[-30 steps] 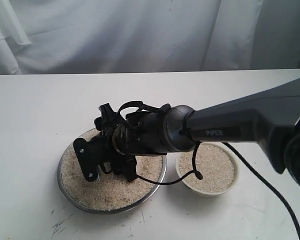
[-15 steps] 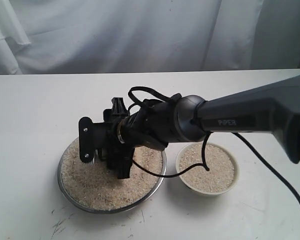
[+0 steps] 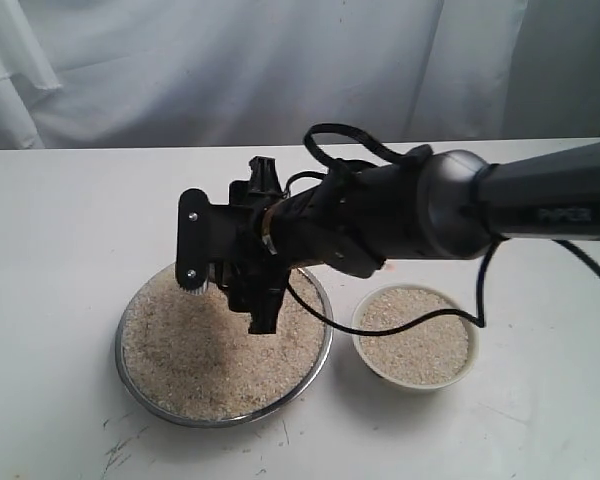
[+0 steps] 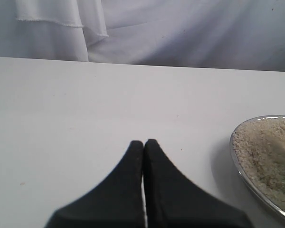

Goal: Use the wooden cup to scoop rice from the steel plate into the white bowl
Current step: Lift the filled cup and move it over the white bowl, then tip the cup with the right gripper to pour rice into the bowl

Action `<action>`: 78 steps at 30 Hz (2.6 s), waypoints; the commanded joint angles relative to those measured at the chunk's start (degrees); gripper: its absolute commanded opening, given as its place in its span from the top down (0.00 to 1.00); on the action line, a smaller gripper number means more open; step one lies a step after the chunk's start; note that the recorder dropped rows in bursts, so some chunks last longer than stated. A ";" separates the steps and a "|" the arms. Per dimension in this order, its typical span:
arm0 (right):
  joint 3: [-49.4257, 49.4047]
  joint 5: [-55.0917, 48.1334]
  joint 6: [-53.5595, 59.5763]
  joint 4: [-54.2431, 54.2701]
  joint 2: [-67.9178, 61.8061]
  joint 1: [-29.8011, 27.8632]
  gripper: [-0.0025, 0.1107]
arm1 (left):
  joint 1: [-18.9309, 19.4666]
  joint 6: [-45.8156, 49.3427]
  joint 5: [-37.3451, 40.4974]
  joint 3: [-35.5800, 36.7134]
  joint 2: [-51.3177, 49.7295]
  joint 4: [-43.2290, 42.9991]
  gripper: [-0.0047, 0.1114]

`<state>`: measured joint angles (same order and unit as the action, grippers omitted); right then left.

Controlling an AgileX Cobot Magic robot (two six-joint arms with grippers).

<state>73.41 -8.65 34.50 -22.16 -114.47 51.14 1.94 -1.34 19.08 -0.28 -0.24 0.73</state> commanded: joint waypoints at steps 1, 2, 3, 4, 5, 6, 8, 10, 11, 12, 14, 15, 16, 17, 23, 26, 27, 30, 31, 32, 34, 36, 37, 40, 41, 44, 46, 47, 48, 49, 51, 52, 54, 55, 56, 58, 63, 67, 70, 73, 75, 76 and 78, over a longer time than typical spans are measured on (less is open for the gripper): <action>-6.35 0.84 -0.10 0.62 6.88 -1.15 0.98 | -0.16 -0.01 -0.81 0.28 0.24 -0.05 0.96; -7.68 0.72 -0.10 0.62 8.52 -1.50 0.98 | -0.16 -0.01 -0.81 0.28 0.24 -0.05 0.96; -8.89 0.57 -0.10 0.45 10.11 -1.79 0.98 | -0.16 -0.01 -0.81 0.28 0.24 -0.05 0.96; -9.99 0.18 0.04 0.18 11.36 -2.14 0.98 | -0.16 -0.01 -0.81 0.28 0.24 -0.05 0.96; -10.98 -0.28 0.04 -0.48 12.92 -2.51 0.98 | -0.16 -0.01 -0.81 0.28 0.24 -0.05 0.96; -11.87 -1.06 0.04 -1.36 14.44 -3.00 0.98 | -0.16 -0.01 -0.81 0.28 0.24 -0.05 0.96; -13.08 -3.49 0.04 -3.22 17.09 -4.05 0.98 | -0.16 -0.01 -0.81 0.28 0.24 -0.05 0.96; -14.34 -5.92 0.04 -5.11 19.55 -5.19 0.98 | -0.16 -0.01 -0.81 0.28 0.24 -0.05 0.96; -15.06 -6.11 -0.30 -6.09 20.53 -5.71 0.98 | -0.16 -0.01 -0.81 0.28 0.24 -0.05 0.96; -16.14 -5.85 -0.68 -7.54 21.79 -6.40 0.98 | -0.16 -0.01 -0.81 0.28 0.24 -0.05 0.96; -18.63 -4.37 -0.68 -9.41 24.05 -7.87 0.98 | -0.16 -0.01 -0.81 0.28 0.24 -0.05 0.96; -19.96 -3.43 -0.68 -10.32 25.28 -8.68 0.98 | -0.16 -0.01 -0.81 0.28 0.24 -0.05 0.96; -21.25 -2.99 -0.68 -10.98 26.43 -9.57 0.98 | -0.16 -0.01 -0.81 0.28 0.24 -0.05 0.96; -22.24 -2.88 -0.68 -11.71 27.29 -10.42 0.98 | -0.16 -0.01 -0.81 0.28 0.24 -0.05 0.96; -29.27 -1.03 -0.68 -17.92 32.55 -15.80 0.98 | -0.16 -0.01 -0.81 0.28 0.24 -0.05 0.96; -31.66 0.76 -0.68 -23.61 33.87 -17.76 0.98 | -0.16 -0.01 -0.81 0.28 0.24 -0.05 0.96; -32.30 1.27 -0.81 -25.51 34.00 -18.21 0.98 | -0.16 -0.01 -0.81 0.28 0.24 -0.05 0.96; -32.96 2.72 -1.52 -28.69 34.13 -18.73 0.98 | -0.16 -0.01 -0.81 0.28 0.24 -0.05 0.96; -32.93 3.00 -1.97 -29.84 34.13 -18.73 0.98 | -0.16 -0.01 -0.81 0.28 0.24 -0.05 0.96; -32.99 3.55 -2.23 -31.26 34.13 -18.73 0.98 | -0.16 -0.01 -0.81 0.28 0.24 -0.05 0.96; -33.34 4.38 -2.35 -33.76 34.13 -18.73 0.98 | -0.16 -0.01 -0.81 0.28 0.24 -0.05 0.96; -34.15 5.56 -2.35 -36.83 34.13 -18.73 0.98 | -0.16 -0.01 -0.81 0.28 0.24 -0.05 0.96; -34.62 5.82 -2.35 -37.93 34.01 -18.73 0.98 | -0.16 -0.01 -0.81 0.28 0.24 -0.05 0.96; -35.17 5.57 -2.35 -41.63 33.23 -18.73 0.98 | -0.16 -0.01 -0.81 0.28 0.24 -0.05 0.96; -35.17 5.38 -2.89 -42.62 32.97 -18.73 0.98 | -0.16 -0.01 -0.81 0.28 0.24 -0.05 0.96; -35.17 5.54 -3.03 -45.90 32.62 -18.73 0.98 | -0.16 -0.01 -0.81 0.28 0.24 -0.05 0.96; -35.17 5.54 -3.03 -47.63 32.12 -18.73 0.98 | -0.16 -0.01 -0.81 0.28 0.24 -0.05 0.96; -35.17 5.54 -3.03 -48.41 31.81 -18.73 0.98 | -0.16 -0.01 -0.81 0.28 0.24 -0.05 0.96; -35.04 5.42 -3.03 -49.29 31.52 -18.73 0.98 | -0.16 -0.01 -0.81 0.28 0.24 -0.05 0.96; -34.90 5.42 -3.03 -49.85 30.98 -18.73 0.98 | -0.16 -0.01 -0.81 0.28 0.24 -0.05 0.96; -33.97 5.00 -3.03 -50.75 29.65 -18.73 0.98 | -0.16 -0.01 -0.81 0.28 0.24 -0.05 0.96; -33.34 5.00 -3.03 -50.86 28.91 -18.73 0.98 | -0.16 -0.01 -0.81 0.28 0.24 -0.05 0.96; -32.19 4.85 -3.03 -50.86 27.79 -18.54 0.98 | -0.16 -0.01 -0.81 0.28 0.24 -0.05 0.96; -31.71 4.02 -3.03 -51.18 27.30 -18.15 0.98 | -0.16 -0.01 -0.81 0.28 0.24 -0.05 0.96; -31.29 3.05 -3.03 -52.09 26.93 -17.86 0.98 | -0.16 -0.01 -0.81 0.28 0.24 -0.05 0.96; -30.70 0.07 -3.03 -54.30 26.16 -17.29 0.98 | -0.16 -0.01 -0.81 0.28 0.24 -0.05 0.96; -30.44 -3.92 -3.18 -57.73 25.67 -15.60 0.98 | -0.16 -0.01 -0.81 0.28 0.24 -0.05 0.96; -30.44 -5.96 -3.27 -61.52 25.52 -13.54 0.98 | -0.16 -0.01 -0.81 0.28 0.24 -0.05 0.96; -30.44 -9.48 -3.27 -64.53 25.52 -11.99 0.98 | -0.16 -0.01 -0.81 0.28 0.24 -0.05 0.96; -30.44 -13.18 -3.40 -67.01 25.52 -10.53 0.98 | -0.16 -0.01 -0.81 0.28 0.24 -0.05 0.96; -30.44 -14.91 -4.15 -68.66 25.52 -9.85 0.98 | -0.16 -0.01 -0.81 0.28 0.24 -0.05 0.96; -30.44 -15.48 -4.75 -69.30 25.52 -9.36 0.98 | -0.16 -0.01 -0.81 0.28 0.24 -0.05 0.96; -30.44 -15.74 -4.92 -69.43 25.52 -8.58 0.98 | -0.16 -0.01 -0.81 0.28 0.24 -0.05 0.96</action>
<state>42.39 -23.04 30.47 -89.95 -88.95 41.50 1.94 -1.34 19.08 -0.28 -0.24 0.73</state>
